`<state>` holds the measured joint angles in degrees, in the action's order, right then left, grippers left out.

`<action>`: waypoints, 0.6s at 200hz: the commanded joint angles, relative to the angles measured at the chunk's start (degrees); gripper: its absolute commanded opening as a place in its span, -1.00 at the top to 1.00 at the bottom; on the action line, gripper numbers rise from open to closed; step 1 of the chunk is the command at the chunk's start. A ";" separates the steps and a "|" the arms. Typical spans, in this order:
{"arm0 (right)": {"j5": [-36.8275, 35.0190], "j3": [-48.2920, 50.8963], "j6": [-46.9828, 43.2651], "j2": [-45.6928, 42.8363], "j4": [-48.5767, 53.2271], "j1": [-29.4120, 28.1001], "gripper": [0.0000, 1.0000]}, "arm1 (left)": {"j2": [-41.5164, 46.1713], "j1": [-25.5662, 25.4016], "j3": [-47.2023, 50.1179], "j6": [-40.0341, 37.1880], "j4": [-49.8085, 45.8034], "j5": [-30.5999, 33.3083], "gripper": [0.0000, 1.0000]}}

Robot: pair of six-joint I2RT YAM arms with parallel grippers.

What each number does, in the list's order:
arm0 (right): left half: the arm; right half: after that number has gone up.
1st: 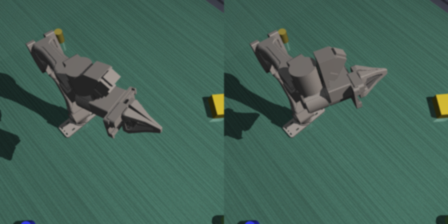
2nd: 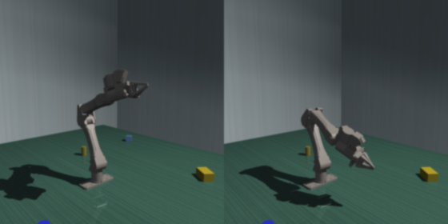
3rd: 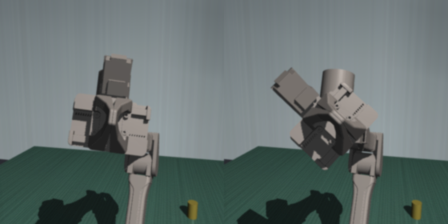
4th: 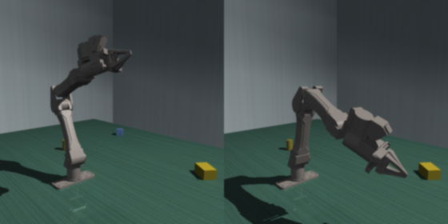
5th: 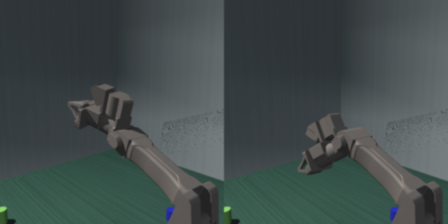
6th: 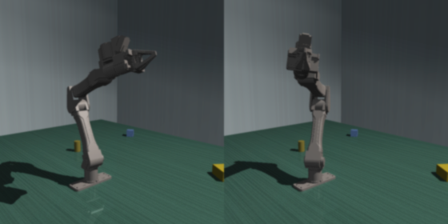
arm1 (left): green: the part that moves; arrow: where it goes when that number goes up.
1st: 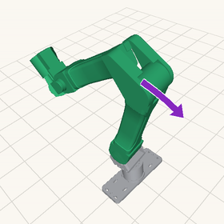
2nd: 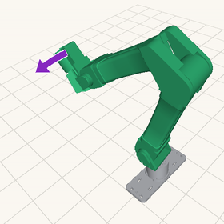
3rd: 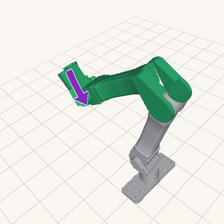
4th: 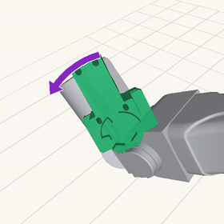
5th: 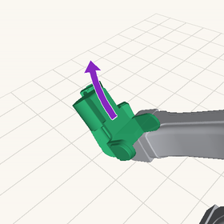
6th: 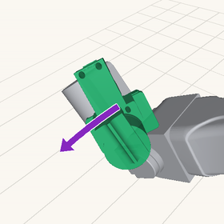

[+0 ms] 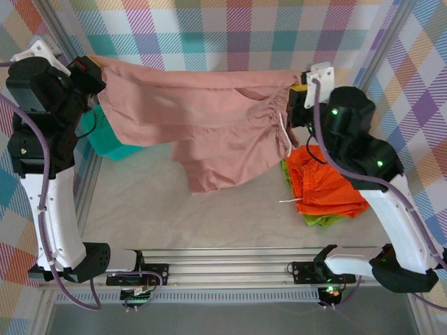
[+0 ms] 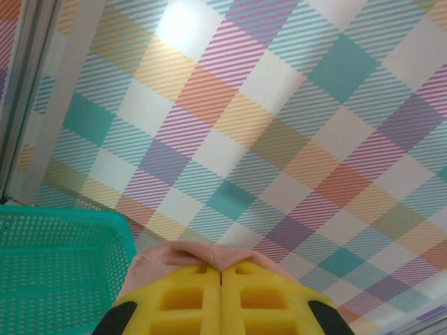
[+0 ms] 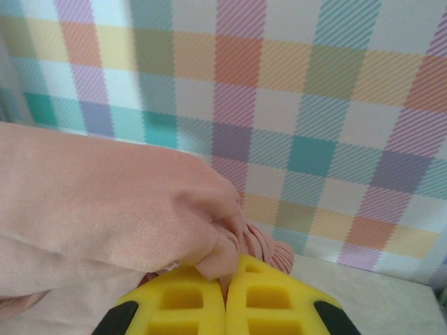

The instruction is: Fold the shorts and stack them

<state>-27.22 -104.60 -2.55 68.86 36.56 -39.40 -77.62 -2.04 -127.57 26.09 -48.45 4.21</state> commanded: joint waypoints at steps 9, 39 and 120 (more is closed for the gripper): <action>9.97 0.14 3.86 -3.39 0.20 -0.02 1.00 | 1.76 0.72 -6.80 -0.76 -1.74 3.50 1.00; 15.89 -0.06 6.84 -5.09 -0.03 -0.33 1.00 | 0.78 0.75 -13.42 -2.51 -2.98 5.73 1.00; 21.44 2.47 14.91 -2.24 -0.37 -4.66 1.00 | -9.17 0.72 -22.23 -5.34 -5.46 11.62 1.00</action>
<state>-4.84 -104.16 8.40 66.76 37.69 -43.07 -81.89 -2.04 -150.12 21.96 -52.86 15.22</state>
